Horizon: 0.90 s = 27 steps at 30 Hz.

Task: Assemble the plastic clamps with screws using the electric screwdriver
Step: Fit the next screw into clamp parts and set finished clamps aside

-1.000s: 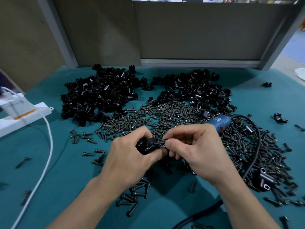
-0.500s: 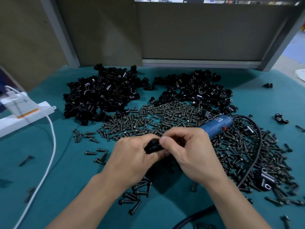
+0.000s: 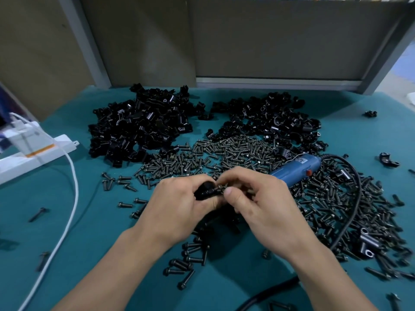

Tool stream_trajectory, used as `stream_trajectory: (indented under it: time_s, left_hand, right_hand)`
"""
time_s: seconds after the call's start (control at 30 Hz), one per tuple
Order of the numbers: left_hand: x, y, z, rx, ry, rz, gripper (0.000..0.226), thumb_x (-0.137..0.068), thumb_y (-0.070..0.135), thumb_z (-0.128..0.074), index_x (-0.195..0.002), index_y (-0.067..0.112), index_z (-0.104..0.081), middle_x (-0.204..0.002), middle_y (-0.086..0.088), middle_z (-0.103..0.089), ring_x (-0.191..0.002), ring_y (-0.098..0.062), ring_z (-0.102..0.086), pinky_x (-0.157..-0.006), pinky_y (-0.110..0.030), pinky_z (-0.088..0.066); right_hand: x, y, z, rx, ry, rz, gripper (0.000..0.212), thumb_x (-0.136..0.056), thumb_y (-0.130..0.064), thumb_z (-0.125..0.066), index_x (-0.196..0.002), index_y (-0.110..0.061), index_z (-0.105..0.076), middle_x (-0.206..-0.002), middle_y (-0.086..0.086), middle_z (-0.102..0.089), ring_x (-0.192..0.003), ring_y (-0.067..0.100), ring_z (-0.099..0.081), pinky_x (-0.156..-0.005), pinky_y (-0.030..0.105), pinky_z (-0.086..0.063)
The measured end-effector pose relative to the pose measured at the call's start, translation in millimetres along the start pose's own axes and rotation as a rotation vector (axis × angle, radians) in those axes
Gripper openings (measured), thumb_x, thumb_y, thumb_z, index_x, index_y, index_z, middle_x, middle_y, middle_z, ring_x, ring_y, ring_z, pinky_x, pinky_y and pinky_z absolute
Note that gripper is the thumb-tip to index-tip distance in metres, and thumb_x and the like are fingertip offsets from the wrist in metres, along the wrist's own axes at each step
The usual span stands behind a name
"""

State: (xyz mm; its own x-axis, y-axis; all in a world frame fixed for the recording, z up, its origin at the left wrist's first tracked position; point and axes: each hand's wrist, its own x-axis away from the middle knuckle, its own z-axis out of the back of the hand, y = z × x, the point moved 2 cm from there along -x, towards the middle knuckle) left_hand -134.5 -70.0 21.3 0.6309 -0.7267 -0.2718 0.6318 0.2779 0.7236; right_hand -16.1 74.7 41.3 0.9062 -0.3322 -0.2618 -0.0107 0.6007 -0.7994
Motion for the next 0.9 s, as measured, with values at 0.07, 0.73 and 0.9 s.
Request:
stream_trajectory:
  time_s: [0.07,0.73,0.9]
  left_hand:
    - [1,1,-1,-0.019,-0.007,-0.014,0.041,-0.080,0.073,-0.058,-0.090,0.034,-0.068,-0.070,0.012,-0.065,-0.062,-0.012,-0.061,-0.056,-0.028,-0.047]
    - [0,6,-1,0.019,-0.072,0.022,0.051,-0.071,0.077,-0.057,-0.080,0.028,-0.070,-0.061,0.015,-0.060,-0.049,-0.006,-0.046,-0.048,-0.016,-0.032]
    - [1,6,-3,0.077,-0.133,0.077,0.039,-0.070,0.076,-0.064,-0.076,0.039,-0.068,-0.058,0.013,-0.059,-0.048,-0.004,-0.046,-0.046,-0.023,-0.037]
  right_hand:
    - [-2,-1,-3,0.023,-0.018,0.010,0.017,-0.099,-0.016,-0.065,-0.091,-0.031,-0.068,-0.075,-0.011,-0.066,-0.072,0.010,-0.060,-0.062,0.017,-0.045]
    - [-8,1,-9,0.156,-0.027,0.012,0.034,-0.104,-0.043,-0.052,-0.073,-0.030,-0.051,-0.063,-0.010,-0.056,-0.061,0.012,-0.051,-0.054,0.027,-0.038]
    - [0,2,-4,0.103,-0.117,0.038,0.018,-0.102,-0.026,-0.059,-0.087,-0.036,-0.055,-0.070,-0.008,-0.059,-0.064,0.012,-0.051,-0.055,0.025,-0.040]
